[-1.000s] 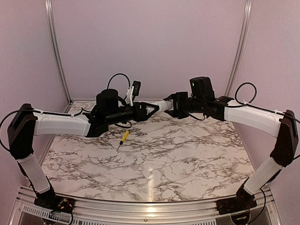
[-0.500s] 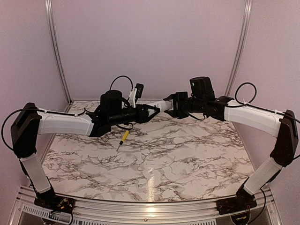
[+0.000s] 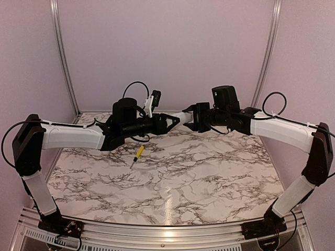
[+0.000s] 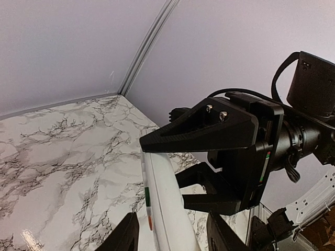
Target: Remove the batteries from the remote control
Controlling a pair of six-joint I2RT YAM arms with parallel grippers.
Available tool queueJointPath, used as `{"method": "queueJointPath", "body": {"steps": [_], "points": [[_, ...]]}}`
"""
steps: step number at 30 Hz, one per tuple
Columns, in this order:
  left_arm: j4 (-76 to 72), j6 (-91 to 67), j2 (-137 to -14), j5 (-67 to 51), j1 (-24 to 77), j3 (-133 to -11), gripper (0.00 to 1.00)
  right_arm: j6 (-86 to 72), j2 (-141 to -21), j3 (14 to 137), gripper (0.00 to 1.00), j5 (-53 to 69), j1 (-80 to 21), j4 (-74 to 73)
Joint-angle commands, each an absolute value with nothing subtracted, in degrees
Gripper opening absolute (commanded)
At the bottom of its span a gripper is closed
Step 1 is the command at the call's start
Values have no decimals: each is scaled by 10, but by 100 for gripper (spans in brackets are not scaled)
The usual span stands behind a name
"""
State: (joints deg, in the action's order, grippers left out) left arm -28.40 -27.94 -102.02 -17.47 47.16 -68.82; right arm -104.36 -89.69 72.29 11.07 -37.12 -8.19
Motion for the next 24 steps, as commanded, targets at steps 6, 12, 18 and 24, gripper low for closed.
{"method": "queueJointPath", "body": {"steps": [6, 12, 18, 24], "points": [[-262, -270, -1030, -169, 474, -703, 35, -1045, -904, 749, 14, 105, -377, -86], [-254, -258, -1031, -165, 474, -708, 15, -1044, -906, 748, 14, 108, -377, -84], [-227, -251, -1028, -158, 474, -721, 0, -1042, -906, 742, 27, 113, -377, -67], [-209, -252, -1004, -161, 474, -715, 0, -1023, -902, 736, 70, 114, -377, -64]]}}
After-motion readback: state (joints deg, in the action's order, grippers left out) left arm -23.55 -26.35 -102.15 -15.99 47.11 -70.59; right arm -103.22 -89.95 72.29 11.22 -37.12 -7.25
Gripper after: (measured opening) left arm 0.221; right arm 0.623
